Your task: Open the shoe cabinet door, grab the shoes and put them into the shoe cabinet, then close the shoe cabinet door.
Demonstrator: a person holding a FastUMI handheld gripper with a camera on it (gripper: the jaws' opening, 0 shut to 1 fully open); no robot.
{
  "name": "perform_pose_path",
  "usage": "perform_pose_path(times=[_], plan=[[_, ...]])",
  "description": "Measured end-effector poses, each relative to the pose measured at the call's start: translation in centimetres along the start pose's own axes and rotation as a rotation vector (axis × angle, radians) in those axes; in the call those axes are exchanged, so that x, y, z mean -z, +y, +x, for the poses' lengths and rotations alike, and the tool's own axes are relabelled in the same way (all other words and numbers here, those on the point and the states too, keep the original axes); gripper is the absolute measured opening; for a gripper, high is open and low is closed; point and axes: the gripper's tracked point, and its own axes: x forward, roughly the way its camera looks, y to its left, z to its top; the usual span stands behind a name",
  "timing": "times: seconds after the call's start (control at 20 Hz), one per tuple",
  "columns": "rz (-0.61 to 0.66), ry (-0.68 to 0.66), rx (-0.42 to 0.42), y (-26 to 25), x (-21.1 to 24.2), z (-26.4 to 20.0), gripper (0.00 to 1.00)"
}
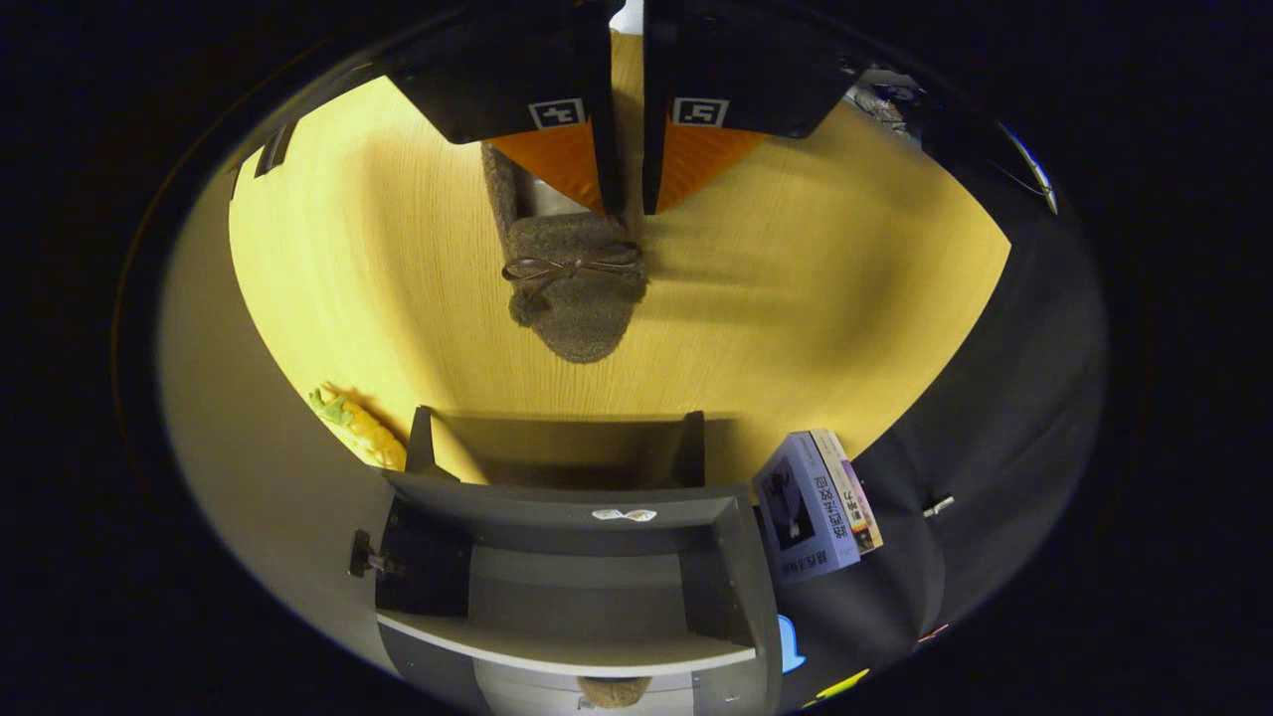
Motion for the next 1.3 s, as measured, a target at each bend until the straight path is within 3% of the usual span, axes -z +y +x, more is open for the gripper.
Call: perform_pose_path(times=[0.6, 1.0, 1.3], plan=[[-0.037, 0.039, 0.011, -0.3, -0.2, 5.5, 0.18], [-0.105, -0.067, 0.036, -0.4, -2.2, 7.8, 0.18], [-0.119, -0.125, 0.064, -0.6, -3.3, 9.1, 0.12]])
